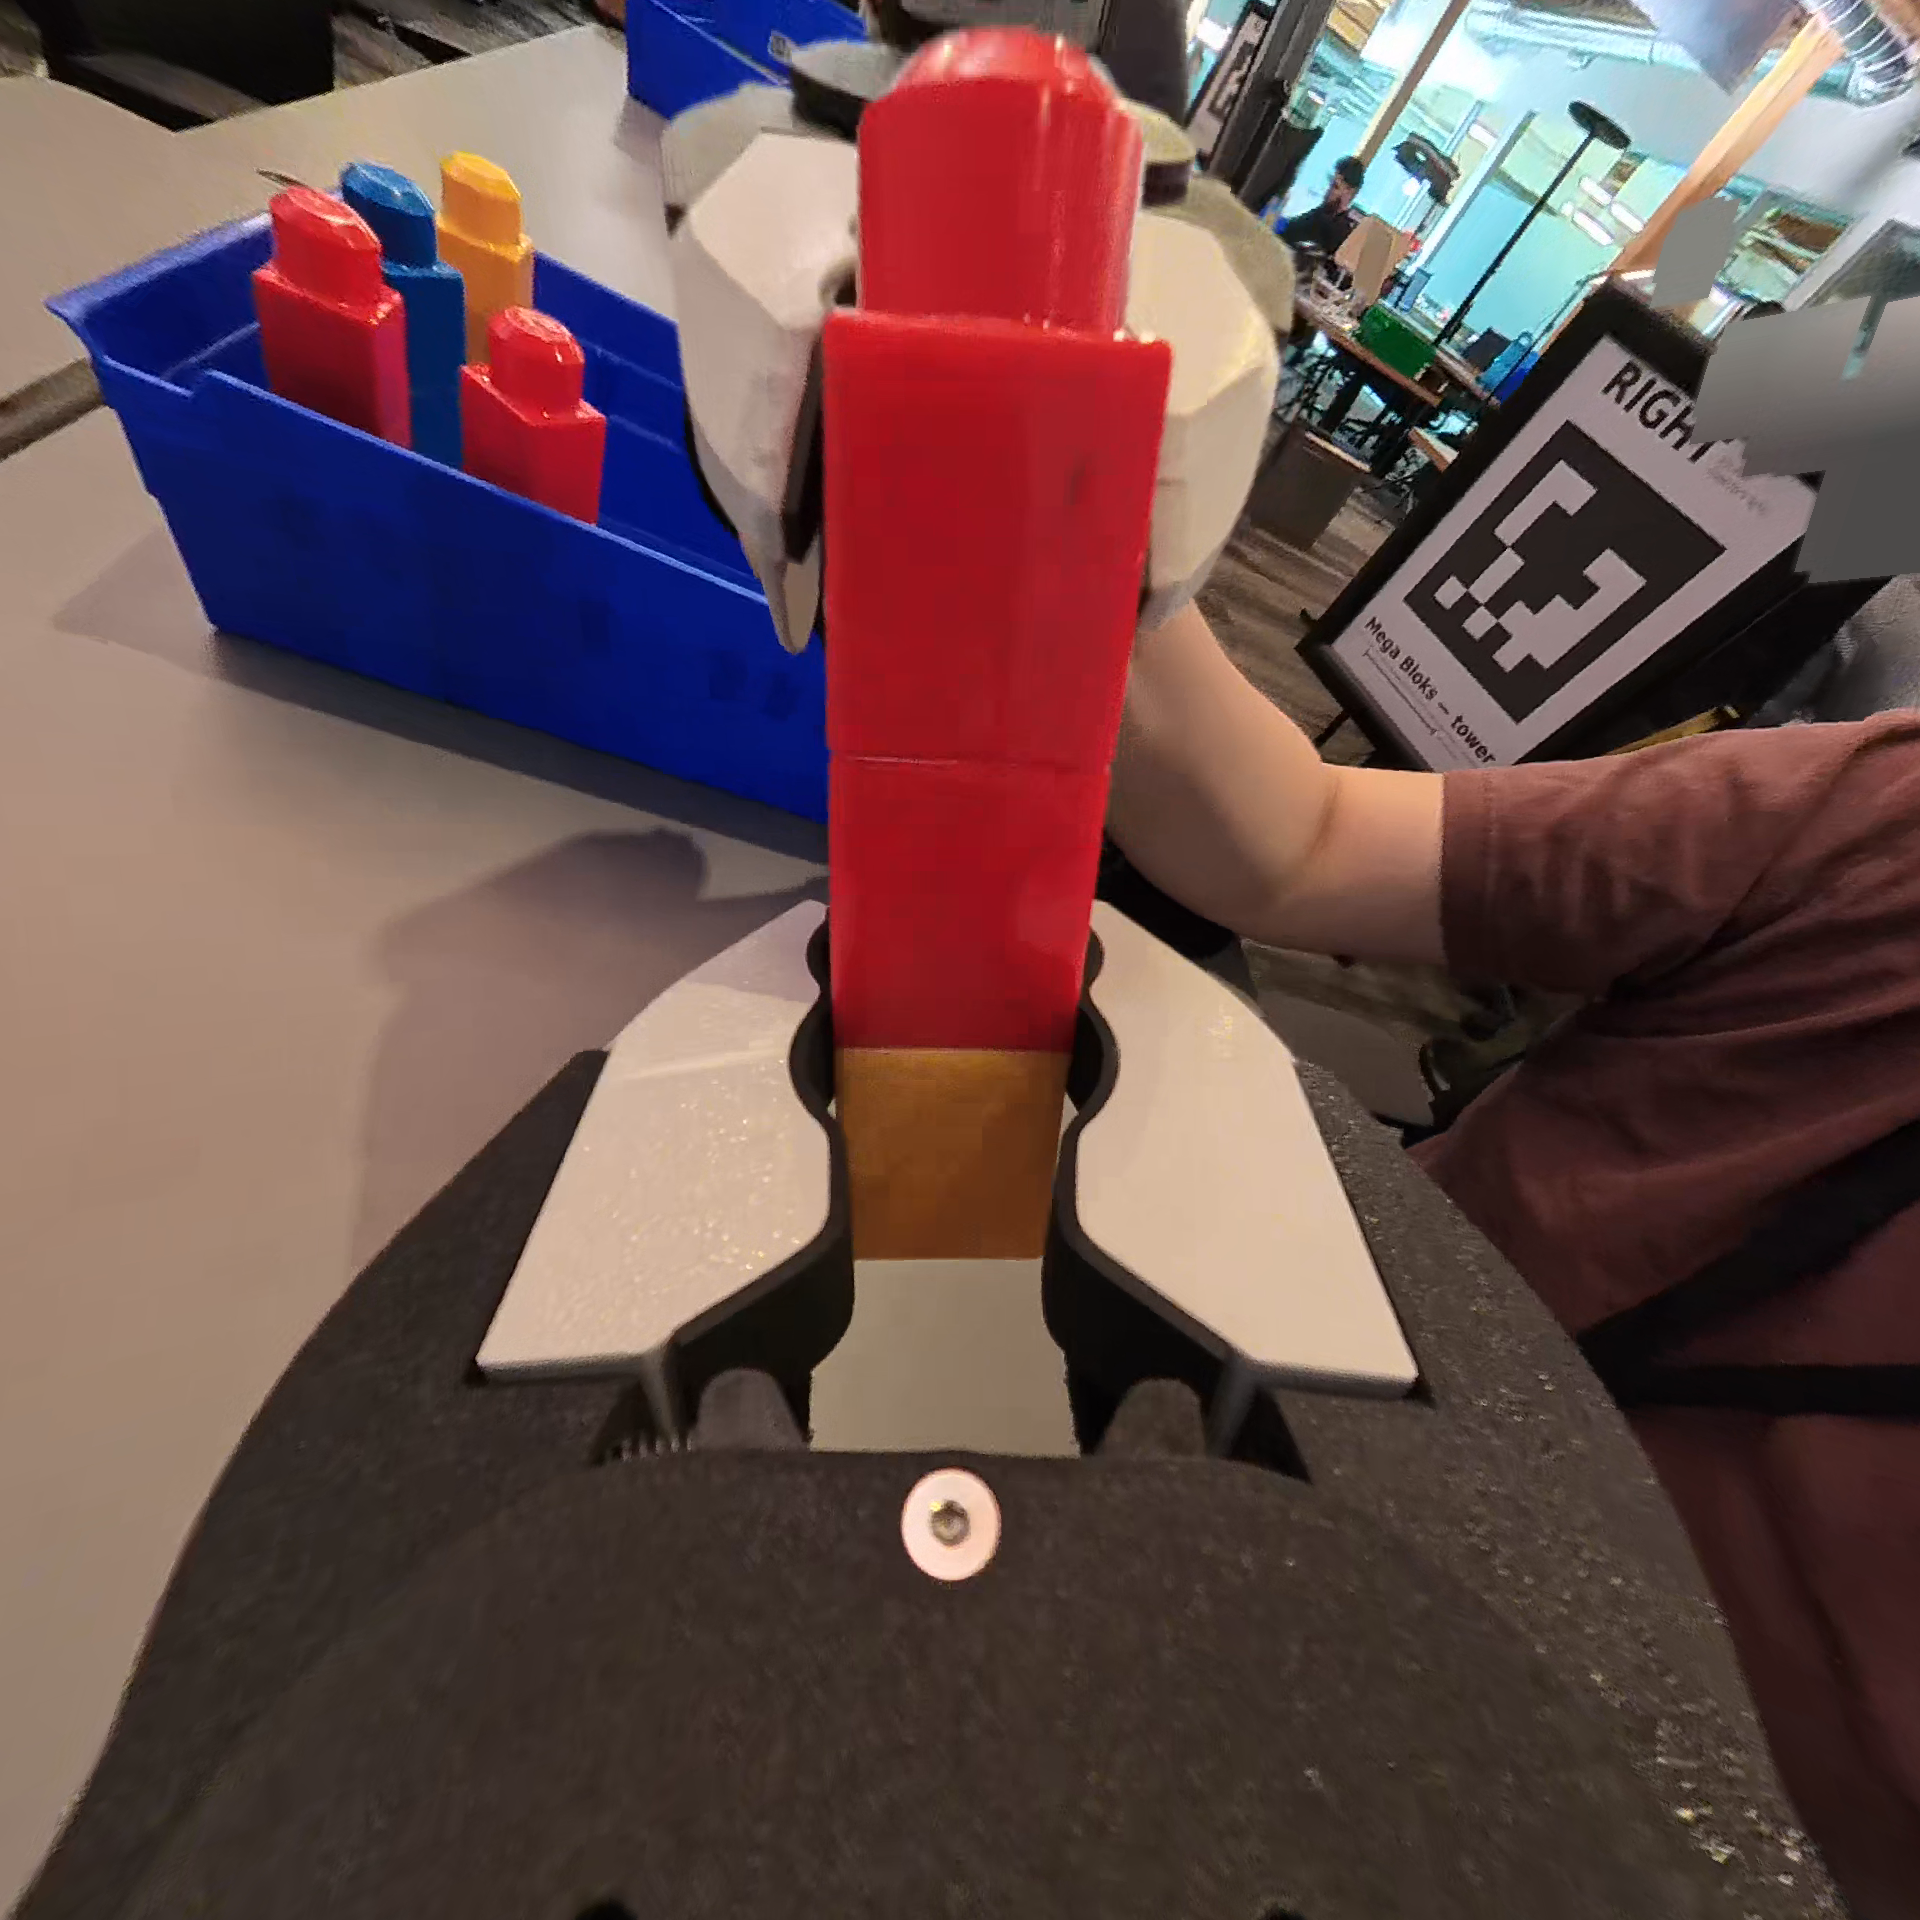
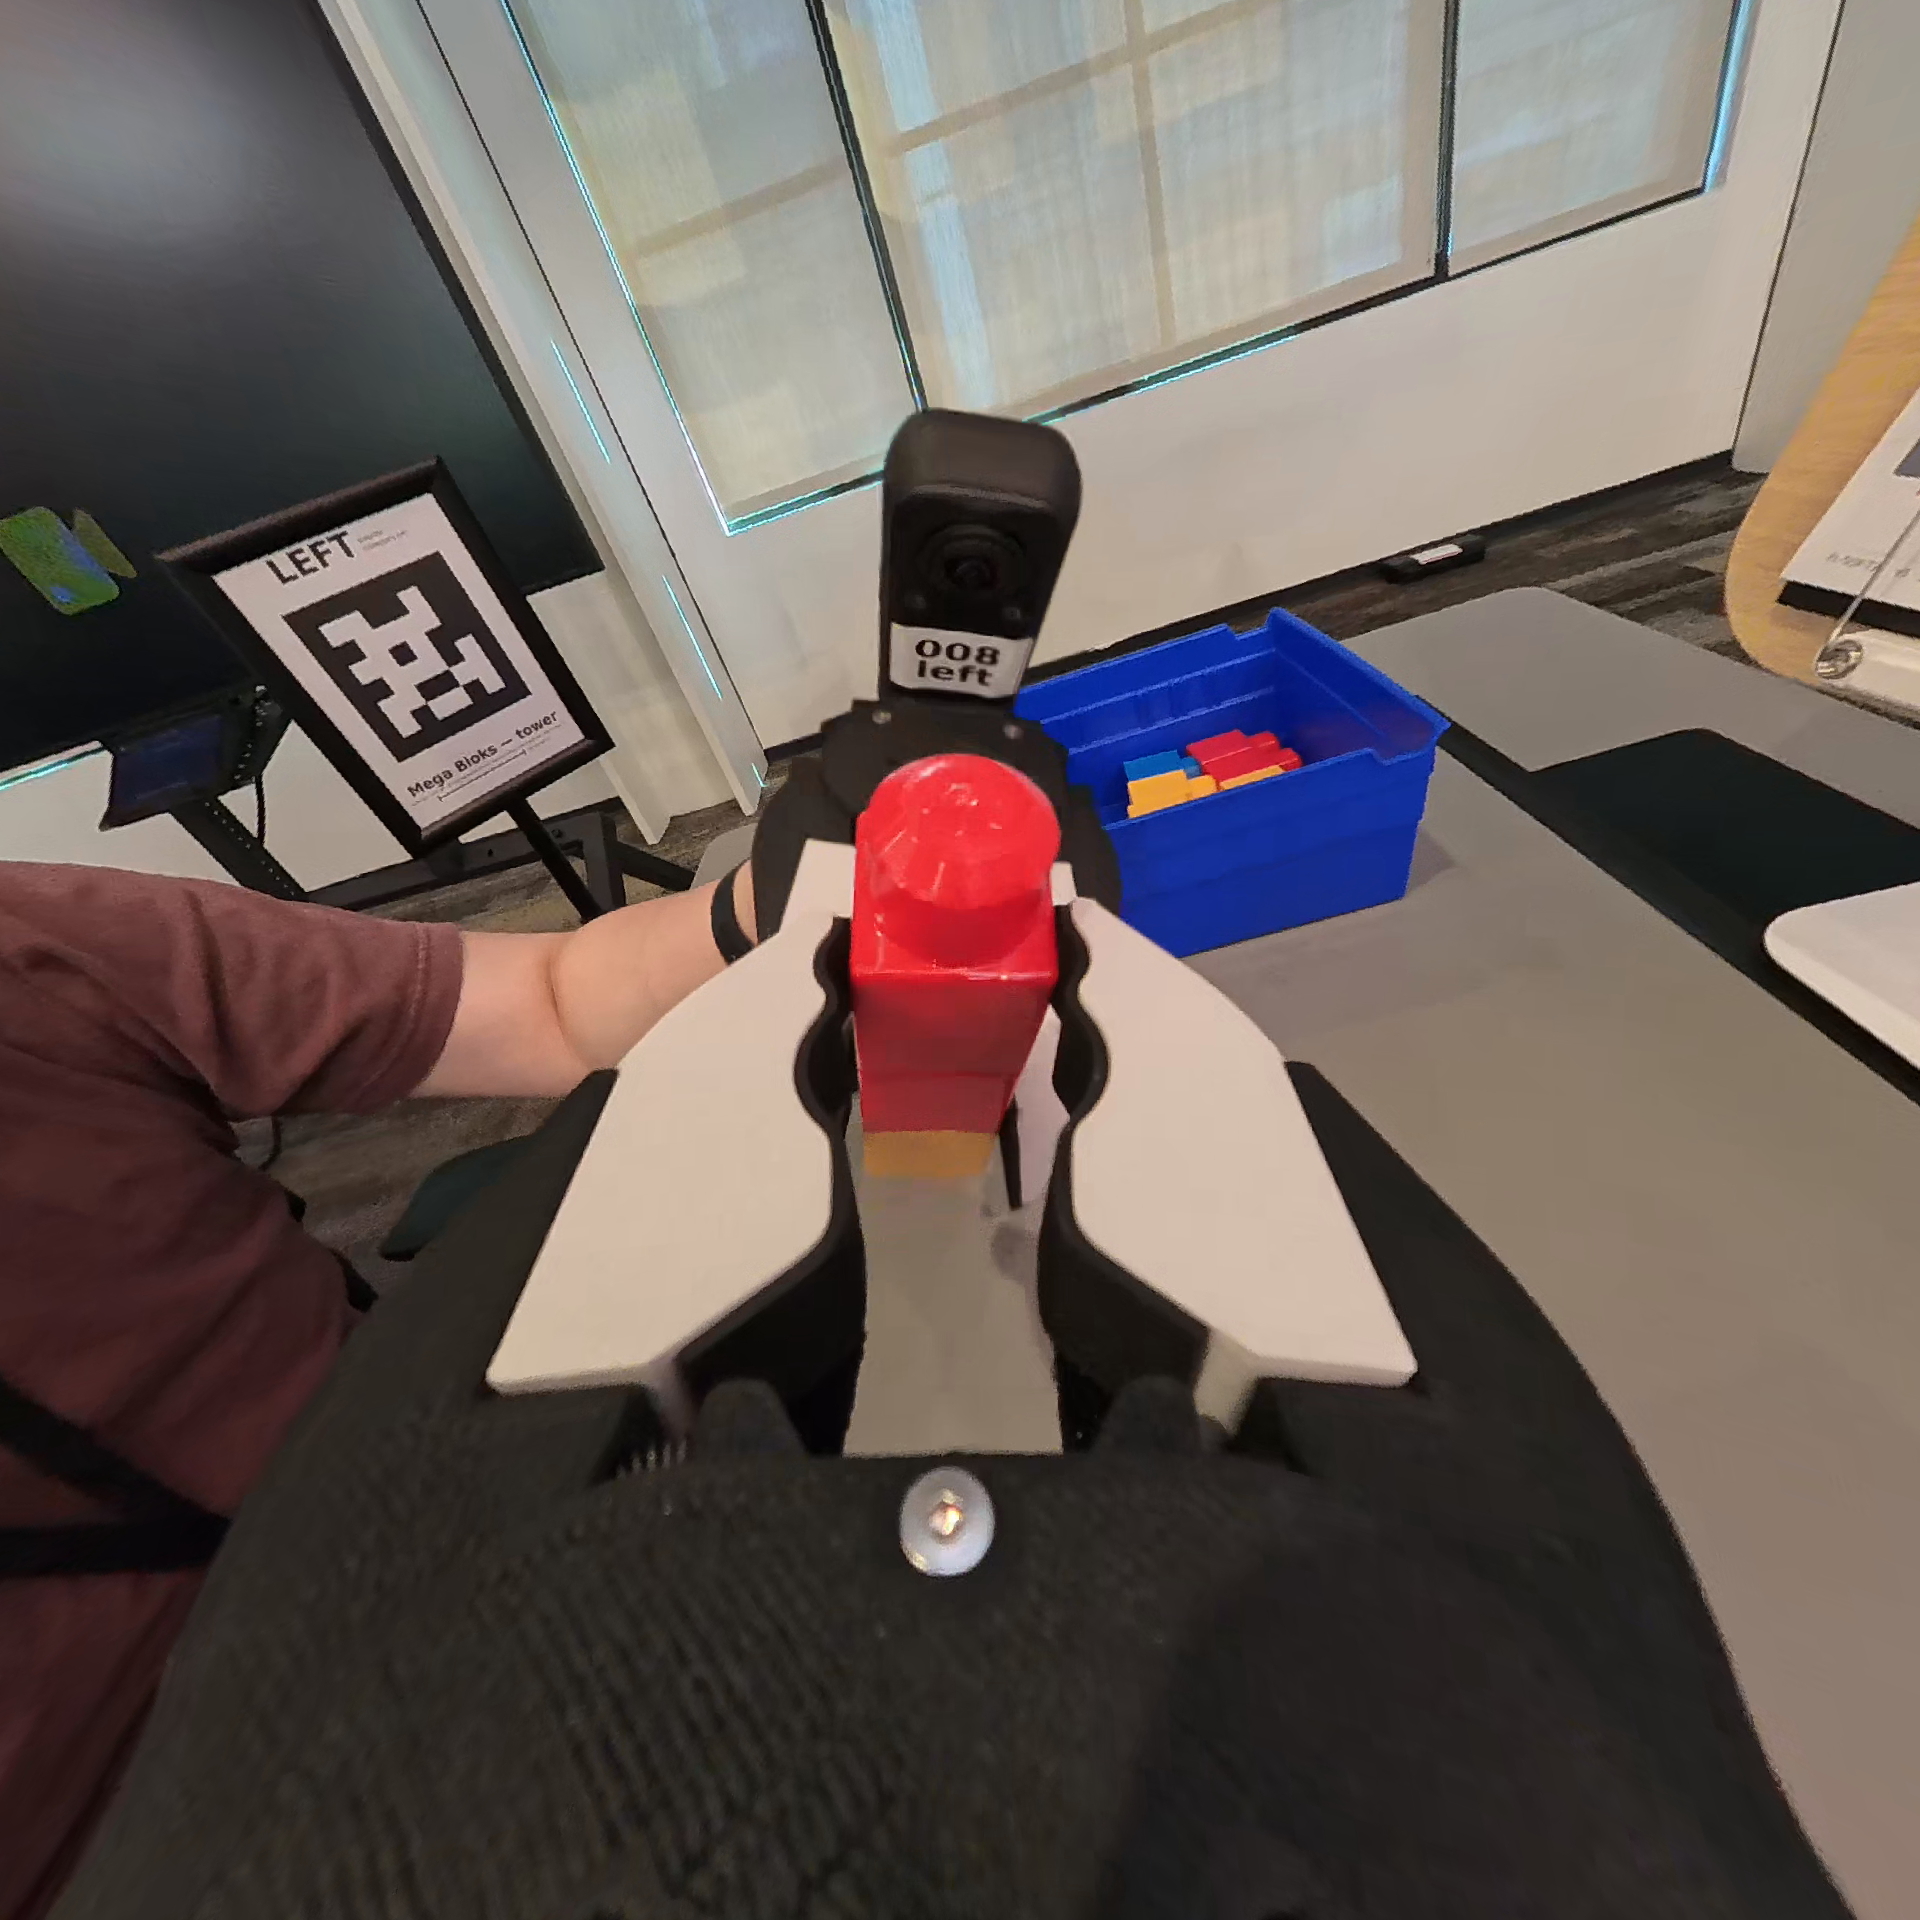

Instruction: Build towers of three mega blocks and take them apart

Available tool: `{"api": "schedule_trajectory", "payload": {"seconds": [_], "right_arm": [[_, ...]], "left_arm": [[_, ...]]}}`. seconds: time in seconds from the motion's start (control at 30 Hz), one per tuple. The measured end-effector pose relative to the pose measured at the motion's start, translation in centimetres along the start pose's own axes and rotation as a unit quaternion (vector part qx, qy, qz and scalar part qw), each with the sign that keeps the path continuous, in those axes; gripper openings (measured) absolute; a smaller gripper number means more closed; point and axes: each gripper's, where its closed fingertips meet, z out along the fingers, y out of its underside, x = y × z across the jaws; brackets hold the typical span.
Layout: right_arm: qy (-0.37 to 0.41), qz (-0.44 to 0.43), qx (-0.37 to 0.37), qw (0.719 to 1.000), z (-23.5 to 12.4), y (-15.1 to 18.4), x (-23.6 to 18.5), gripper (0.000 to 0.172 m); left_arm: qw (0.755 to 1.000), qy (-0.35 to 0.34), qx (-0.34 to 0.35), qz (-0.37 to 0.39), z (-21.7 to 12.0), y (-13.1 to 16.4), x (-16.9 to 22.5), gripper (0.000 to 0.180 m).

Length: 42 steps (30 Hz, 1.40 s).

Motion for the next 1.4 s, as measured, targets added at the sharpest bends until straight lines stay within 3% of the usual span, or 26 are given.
{"api": "schedule_trajectory", "payload": {"seconds": [0.27,0.83,1.07,1.13,1.37,1.4], "right_arm": [[-0.001,0.004,0.036,0.999,0.6,-0.8,-0.2,0.037],[-0.013,-0.012,0.098,0.995,1.0,-1.9,-0.7,0.038],[0.003,-0.009,0.086,0.996,1.0,-2.3,-0.8,0.041],[0.027,-0.005,0.068,0.997,1.1,-2.1,-0.3,0.065],[0.002,0.041,0.013,0.999,2.1,-0.1,-0.5,0.054],[-0.003,0.038,0.004,0.999,2.3,0.2,-0.5,0.044]], "left_arm": [[1.000,-0.008,0.009,0.000,-1.2,-0.7,0.2,0.041],[1.000,-0.005,0.007,0.002,-0.4,-0.7,0.6,0.041],[0.999,0.023,0.045,-0.001,-0.7,-1.7,1.2,0.041],[0.996,0.040,0.073,-0.003,-1.2,-2.6,1.7,0.041],[0.996,0.021,0.085,0.006,-2.0,-3.0,1.2,0.041],[0.997,0.017,0.081,0.008,-2.0,-2.8,1.1,0.041]]}}
